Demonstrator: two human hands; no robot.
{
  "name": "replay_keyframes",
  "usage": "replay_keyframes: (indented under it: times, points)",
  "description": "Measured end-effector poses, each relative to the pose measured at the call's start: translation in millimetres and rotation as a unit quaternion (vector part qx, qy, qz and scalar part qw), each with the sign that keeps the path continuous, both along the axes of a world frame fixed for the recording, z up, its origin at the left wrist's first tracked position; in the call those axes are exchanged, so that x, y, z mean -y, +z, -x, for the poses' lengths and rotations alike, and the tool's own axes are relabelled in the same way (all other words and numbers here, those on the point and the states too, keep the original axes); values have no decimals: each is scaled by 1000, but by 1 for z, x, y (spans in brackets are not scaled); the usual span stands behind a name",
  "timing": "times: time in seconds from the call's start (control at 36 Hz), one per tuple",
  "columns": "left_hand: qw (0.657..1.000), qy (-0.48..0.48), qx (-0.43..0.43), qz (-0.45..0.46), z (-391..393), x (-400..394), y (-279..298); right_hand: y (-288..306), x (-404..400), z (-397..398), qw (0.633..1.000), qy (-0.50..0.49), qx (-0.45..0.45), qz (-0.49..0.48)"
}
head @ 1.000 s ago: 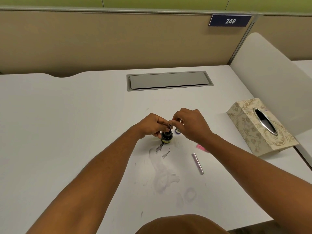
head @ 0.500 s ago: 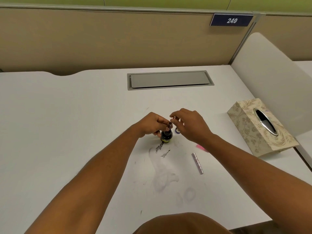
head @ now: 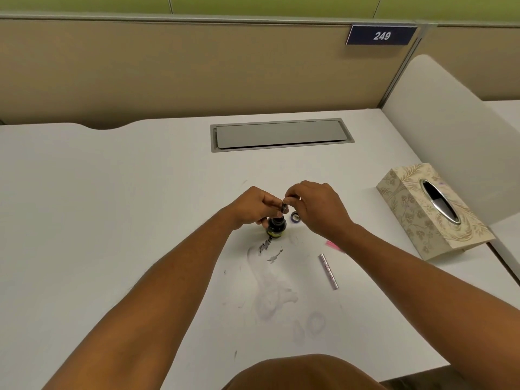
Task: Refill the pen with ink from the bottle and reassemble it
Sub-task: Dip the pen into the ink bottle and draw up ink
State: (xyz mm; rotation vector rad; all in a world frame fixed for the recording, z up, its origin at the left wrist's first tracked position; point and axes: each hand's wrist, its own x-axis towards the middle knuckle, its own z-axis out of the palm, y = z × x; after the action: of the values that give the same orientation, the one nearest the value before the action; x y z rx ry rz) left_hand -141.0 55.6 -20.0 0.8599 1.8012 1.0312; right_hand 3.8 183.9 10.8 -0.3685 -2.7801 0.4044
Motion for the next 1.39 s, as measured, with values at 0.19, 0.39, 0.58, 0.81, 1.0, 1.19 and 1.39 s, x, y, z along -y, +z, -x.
replay_keyframes:
  times: [0.19, 0.39, 0.58, 0.81, 1.0, 1.19, 1.39]
  points:
    - [1000, -1, 20, 9, -1, 5, 5, 6, 1, -7, 1000, 3, 4, 21]
    - [996, 44, 72, -22, -4, 9, 15, 6, -2, -26, 997, -34, -57, 41]
    - [983, 110, 136, -51, -8, 11, 20, -2, -5, -42, 989, -74, -93, 93]
    - [948, 217, 215, -89, -17, 14, 15, -12, -3, -57, 976, -114, -125, 137]
    - [928, 254, 252, -102, -22, 25, 15, -14, -1, -71, 965, -137, -153, 163]
    - [921, 270, 262, -105, -24, 34, 14, -11, 5, -69, 943, -160, -182, 228]
    - [922, 265, 263, -105, -29, 38, 18, -18, 18, -65, 938, -164, -175, 249]
